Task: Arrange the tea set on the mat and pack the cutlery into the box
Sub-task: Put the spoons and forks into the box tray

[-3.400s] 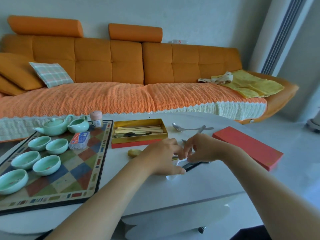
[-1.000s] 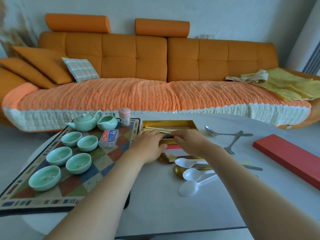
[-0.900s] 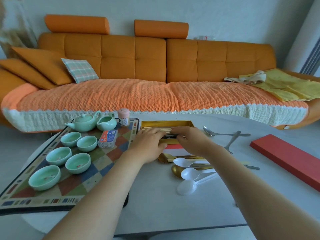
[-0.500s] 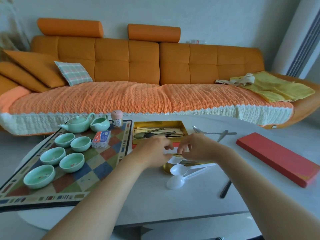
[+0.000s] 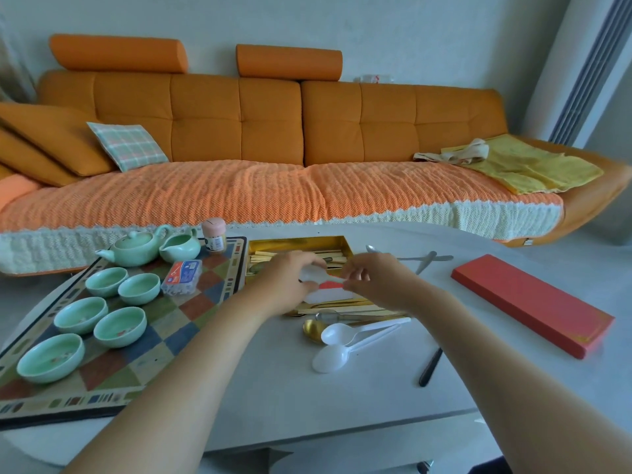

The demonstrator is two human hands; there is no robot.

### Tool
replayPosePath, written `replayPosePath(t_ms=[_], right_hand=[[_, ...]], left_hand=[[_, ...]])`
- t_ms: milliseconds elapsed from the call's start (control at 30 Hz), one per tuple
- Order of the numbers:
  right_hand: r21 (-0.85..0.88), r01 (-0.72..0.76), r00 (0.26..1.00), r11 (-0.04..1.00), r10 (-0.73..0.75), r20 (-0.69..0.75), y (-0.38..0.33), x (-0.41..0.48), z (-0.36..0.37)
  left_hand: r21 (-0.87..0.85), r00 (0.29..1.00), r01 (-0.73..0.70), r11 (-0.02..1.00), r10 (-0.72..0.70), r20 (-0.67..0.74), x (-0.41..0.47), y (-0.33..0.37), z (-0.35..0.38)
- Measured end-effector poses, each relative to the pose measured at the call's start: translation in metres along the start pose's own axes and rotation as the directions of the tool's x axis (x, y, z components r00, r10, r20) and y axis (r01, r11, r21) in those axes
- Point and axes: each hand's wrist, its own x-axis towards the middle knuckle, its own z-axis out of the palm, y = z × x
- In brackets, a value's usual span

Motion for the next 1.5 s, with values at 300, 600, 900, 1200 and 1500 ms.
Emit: replayPosePath(t_ms=[300,600,900,1200,1500], right_hand=[[0.056,0.047,0.973,0.997,-0.033,-0.228,-0.010,0.039,0.023],[-0.057,0.002,0.988,0.998,-0.011,-0.156,-0.016,0.073,0.049],[0.026,-0.076,0.997,0.997,0.076,-0.013,-0.016,0.080,0.054],[-0.088,0.112,0.993,0.990,-0.115,-0.023,-0.015,0.056,0.043],[-0.082,0.109,0.994,0.991,-0.108,0.024,-0.014,0.015,0.009]], left_hand=[[0.061,0.946,-0.083,0.995,0.098,-0.310,0.005,-0.026,-0.014],[0.187,0.942,-0.032,0.982,0.092,-0.322,0.005,-0.062,-0.019],[0.420,0.992,0.012,0.908,0.041,-0.117,0.001,-0.061,-0.010],[0.474,0.998,0.039,0.880,-0.010,-0.063,0.002,-0.055,-0.004],[0.255,0.975,-0.143,0.956,0.181,-0.131,-0.007,-0.011,0.001]])
